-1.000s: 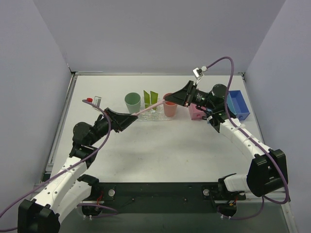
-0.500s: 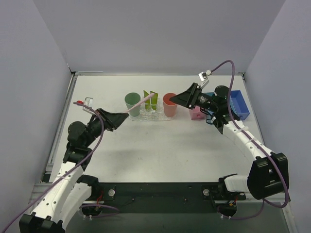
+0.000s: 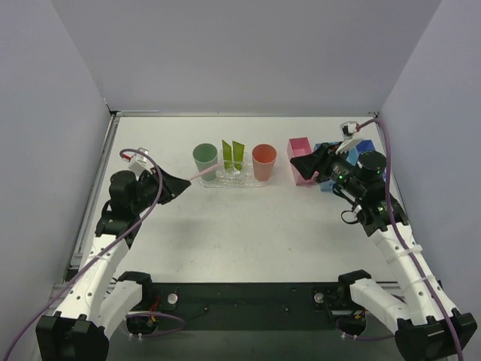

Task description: Prepare toiletry sets of a toothbrush and toothpaste on the tray

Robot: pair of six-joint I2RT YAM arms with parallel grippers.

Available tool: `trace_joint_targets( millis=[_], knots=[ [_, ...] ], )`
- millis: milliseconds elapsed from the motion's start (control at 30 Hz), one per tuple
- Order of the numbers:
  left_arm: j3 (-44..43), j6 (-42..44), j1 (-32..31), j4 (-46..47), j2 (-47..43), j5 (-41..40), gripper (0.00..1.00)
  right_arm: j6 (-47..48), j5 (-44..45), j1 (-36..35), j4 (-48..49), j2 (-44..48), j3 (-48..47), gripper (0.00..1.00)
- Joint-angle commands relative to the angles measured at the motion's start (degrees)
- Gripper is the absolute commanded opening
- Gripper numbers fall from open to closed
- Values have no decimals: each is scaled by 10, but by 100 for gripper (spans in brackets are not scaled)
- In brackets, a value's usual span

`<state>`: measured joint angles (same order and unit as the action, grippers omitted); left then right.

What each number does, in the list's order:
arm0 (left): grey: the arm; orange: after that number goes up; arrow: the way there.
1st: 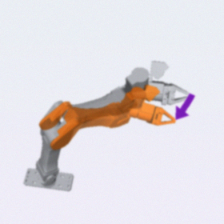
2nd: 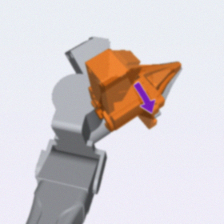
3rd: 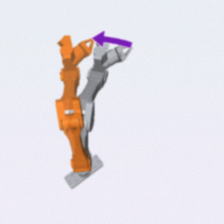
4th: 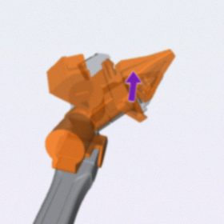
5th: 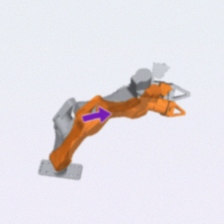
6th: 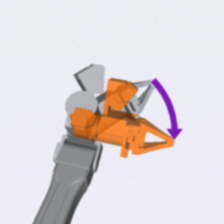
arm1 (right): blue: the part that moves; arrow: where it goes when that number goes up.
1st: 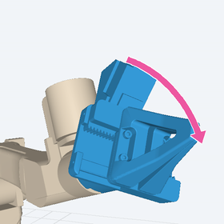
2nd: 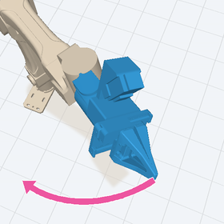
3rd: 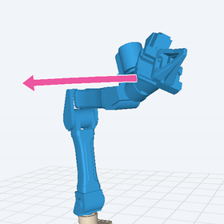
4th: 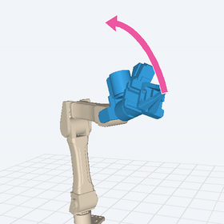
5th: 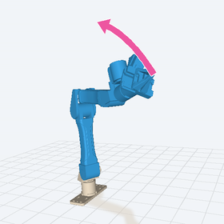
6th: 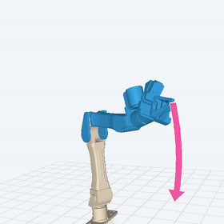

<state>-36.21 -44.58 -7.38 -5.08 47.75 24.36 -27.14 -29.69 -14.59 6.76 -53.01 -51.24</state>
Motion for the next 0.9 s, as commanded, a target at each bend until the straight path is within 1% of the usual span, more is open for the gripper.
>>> trace_joint_targets(
  millis=[0, 300, 867],
  knots=[
    [-37, 46, 3, -17, 19, -8, 0, 67, 73, 4, -47, 29, -22, 49],
    [-69, 82, -10, -27, 69, -20, 0, 61, 67, 4, -53, 21, -16, 49],
    [-102, 96, -60, -9, 137, -70, 0, 73, 70, 4, -47, -1, -21, 49]
  ],
)
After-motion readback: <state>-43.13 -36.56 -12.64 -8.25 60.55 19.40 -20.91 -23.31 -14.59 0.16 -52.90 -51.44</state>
